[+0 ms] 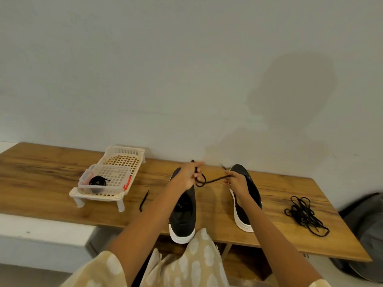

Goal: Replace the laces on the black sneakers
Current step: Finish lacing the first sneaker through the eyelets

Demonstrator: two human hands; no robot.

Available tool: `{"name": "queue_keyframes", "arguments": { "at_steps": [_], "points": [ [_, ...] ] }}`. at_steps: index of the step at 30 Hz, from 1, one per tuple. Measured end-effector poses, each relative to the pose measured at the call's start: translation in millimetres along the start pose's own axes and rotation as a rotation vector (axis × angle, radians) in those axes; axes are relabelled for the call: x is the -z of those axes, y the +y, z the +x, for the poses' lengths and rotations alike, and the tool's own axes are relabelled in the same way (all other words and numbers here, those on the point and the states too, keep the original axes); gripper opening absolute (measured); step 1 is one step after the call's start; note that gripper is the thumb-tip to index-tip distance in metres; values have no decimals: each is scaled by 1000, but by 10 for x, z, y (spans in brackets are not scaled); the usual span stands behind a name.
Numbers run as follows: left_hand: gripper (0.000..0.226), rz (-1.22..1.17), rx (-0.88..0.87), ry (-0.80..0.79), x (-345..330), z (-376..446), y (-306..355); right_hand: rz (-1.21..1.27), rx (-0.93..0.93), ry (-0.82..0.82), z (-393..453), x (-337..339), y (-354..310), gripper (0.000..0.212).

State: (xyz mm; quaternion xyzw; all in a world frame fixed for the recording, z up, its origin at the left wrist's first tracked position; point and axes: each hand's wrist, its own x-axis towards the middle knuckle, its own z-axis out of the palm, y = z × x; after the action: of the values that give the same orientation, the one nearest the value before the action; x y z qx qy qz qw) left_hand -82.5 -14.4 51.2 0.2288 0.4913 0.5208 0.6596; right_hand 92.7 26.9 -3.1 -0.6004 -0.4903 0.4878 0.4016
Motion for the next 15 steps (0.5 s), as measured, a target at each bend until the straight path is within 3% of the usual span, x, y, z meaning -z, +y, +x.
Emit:
{"name": "queue_keyframes", "arguments": {
  "at_steps": [2,4,8,12,15],
  "points": [
    [26,111,58,-16,-26,-27,-147,270,-29,4,-31,-42,-89,21],
    [22,232,119,-62,-88,-85,-285,328,26,13,-63,-71,-154,20],
    [14,584,227,-186,-206,-92,-435,167,206,-81,-70,-104,-213,26],
    [43,681,187,-85,-203,-38,-280,-84,310,-188,-78,-138,-247,26],
    [53,928,43,78,-68,92,-136,-122,315,-217,-84,-201,-250,21]
  ]
}}
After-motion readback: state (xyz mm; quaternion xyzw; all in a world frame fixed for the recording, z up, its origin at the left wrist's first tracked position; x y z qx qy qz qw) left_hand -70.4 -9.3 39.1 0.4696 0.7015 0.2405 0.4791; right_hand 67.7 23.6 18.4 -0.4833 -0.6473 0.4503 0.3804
